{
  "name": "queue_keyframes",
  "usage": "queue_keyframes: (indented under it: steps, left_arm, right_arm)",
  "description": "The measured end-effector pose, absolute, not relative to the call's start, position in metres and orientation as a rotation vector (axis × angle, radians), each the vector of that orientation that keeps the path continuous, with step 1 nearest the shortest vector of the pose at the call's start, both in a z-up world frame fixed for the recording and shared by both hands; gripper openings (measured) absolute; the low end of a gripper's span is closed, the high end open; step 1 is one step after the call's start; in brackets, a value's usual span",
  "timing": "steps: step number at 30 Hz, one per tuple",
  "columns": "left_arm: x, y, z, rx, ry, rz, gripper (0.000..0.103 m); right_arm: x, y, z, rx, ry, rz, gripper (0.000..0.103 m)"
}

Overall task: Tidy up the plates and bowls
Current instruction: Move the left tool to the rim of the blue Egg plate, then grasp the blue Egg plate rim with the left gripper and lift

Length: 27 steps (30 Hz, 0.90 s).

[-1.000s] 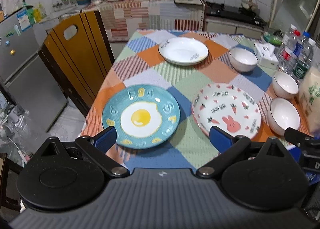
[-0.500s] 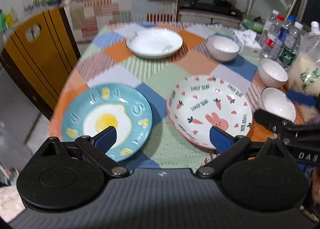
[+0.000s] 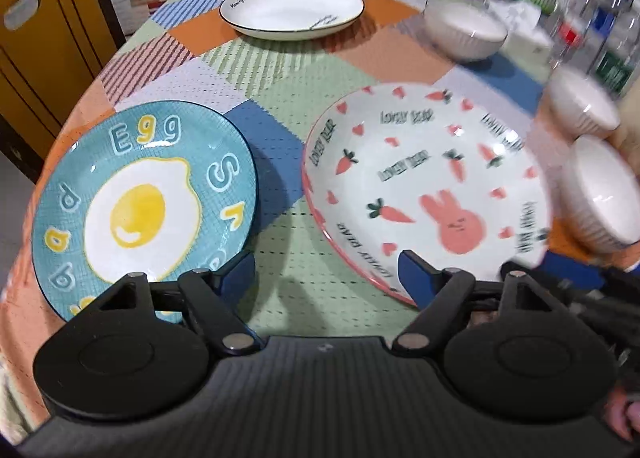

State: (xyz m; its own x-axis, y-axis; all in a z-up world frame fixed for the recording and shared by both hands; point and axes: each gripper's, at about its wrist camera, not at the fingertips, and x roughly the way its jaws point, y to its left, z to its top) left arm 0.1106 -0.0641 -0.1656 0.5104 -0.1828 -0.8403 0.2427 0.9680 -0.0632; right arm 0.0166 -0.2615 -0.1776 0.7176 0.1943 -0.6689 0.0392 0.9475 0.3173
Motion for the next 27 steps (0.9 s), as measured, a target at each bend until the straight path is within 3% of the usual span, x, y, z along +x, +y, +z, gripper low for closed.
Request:
queue_keyframes:
  steps: [5, 7, 8, 10, 27]
  left_arm:
    - [0.119, -0.070, -0.179, 0.027, 1.028, -0.259, 0.069]
    - [0.122, -0.068, -0.181, -0.011, 1.025, -0.260, 0.058]
    - [0.123, -0.068, -0.182, -0.032, 1.026, -0.270, 0.053]
    - [0.126, -0.068, -0.183, -0.075, 1.025, -0.299, 0.033]
    - [0.131, -0.062, -0.160, -0.030, 0.990, -0.311, 0.031]
  right_arm:
    - [0.028, -0.268, -0.187, 0.345, 0.751, 0.055, 0.041]
    - [0.031, -0.265, -0.188, 0.343, 0.740, 0.052, 0.031]
    - [0.031, -0.264, -0.188, 0.336, 0.738, 0.039, 0.030]
    - [0.032, -0.262, -0.190, 0.335, 0.729, 0.023, 0.030]
    - [0.037, -0.260, -0.181, 0.300, 0.668, 0.066, 0.030]
